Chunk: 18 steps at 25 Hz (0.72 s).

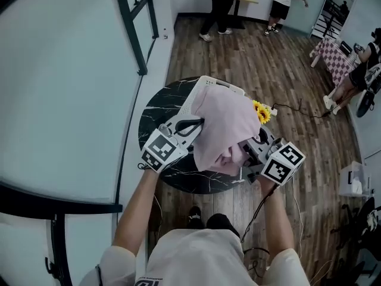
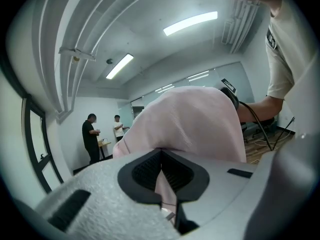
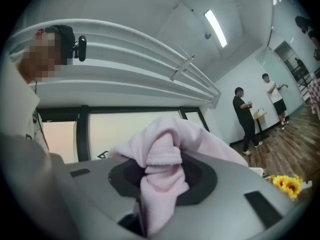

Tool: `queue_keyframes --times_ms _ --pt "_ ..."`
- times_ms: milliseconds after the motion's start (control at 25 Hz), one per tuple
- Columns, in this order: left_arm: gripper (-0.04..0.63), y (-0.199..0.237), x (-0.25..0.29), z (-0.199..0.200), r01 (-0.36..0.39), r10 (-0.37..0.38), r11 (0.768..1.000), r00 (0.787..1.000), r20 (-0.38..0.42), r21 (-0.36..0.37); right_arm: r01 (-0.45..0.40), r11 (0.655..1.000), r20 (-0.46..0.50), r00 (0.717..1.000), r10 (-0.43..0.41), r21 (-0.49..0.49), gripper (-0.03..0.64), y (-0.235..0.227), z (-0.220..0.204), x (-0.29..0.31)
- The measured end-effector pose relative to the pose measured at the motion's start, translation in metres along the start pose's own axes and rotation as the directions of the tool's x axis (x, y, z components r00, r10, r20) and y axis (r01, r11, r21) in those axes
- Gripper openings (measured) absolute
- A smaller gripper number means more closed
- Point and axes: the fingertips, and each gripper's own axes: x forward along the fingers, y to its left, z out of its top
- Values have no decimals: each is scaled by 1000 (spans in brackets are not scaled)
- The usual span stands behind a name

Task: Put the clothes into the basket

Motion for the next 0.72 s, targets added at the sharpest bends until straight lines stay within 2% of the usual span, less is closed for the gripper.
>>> queue_keyframes --times_ms 200,440,720 --pt "15 23 13 11 -44 43 999 999 34 20 -24 998 15 1000 25 -57 123 -12 17 18" --pt "15 101 42 37 -93 92 996 993 71 15 -50 995 40 998 54 -88 123 -56 67 75" --pt "14 134 62 26 -127 126 992 990 57 22 -93 995 59 994 94 -18 123 -99 64 101"
